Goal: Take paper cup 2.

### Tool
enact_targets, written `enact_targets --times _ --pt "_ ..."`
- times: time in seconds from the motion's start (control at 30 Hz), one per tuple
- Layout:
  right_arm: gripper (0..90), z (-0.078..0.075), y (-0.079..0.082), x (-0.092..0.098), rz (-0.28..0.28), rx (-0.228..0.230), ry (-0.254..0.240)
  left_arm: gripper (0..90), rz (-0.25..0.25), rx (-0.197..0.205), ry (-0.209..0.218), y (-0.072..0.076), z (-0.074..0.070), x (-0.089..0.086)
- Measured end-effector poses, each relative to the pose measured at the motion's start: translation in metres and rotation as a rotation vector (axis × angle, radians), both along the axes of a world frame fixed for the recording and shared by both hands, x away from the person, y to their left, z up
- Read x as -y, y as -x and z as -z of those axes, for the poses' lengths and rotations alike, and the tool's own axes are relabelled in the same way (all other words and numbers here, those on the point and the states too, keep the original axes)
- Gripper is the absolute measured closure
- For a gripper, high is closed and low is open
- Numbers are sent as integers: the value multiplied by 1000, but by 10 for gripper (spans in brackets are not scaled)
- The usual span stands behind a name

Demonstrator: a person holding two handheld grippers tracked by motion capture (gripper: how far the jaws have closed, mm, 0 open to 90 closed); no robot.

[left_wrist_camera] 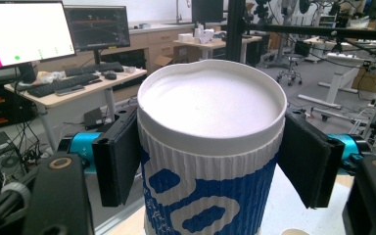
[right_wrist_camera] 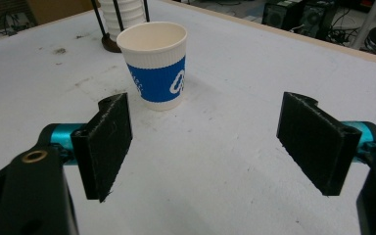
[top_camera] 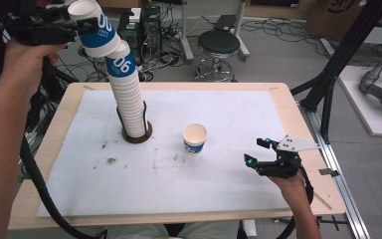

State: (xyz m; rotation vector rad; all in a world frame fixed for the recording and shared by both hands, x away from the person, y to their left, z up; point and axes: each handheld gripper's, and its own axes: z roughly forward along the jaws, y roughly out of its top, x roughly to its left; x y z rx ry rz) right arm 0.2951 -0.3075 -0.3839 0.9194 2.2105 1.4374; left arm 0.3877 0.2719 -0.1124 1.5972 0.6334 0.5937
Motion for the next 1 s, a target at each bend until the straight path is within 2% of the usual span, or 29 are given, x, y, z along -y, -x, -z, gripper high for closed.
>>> enact_targets --times 0.23,0.37,0.6,0.8,1.0 --pt "214 0 0 0 2 2 0 296 -9 16 -5 18 4 -21" --pt "214 -1 0 -1 1 4 1 296 -14 15 -1 29 13 -33" --pt "214 0 -1 -3 -1 4 3 297 16 13 -28 52 49 -40" --pt "214 0 -1 -6 -8 -1 7 296 44 10 -43 68 77 -39" --pt "214 2 -2 -8 -13 -7 11 296 87 11 -30 80 111 -30"
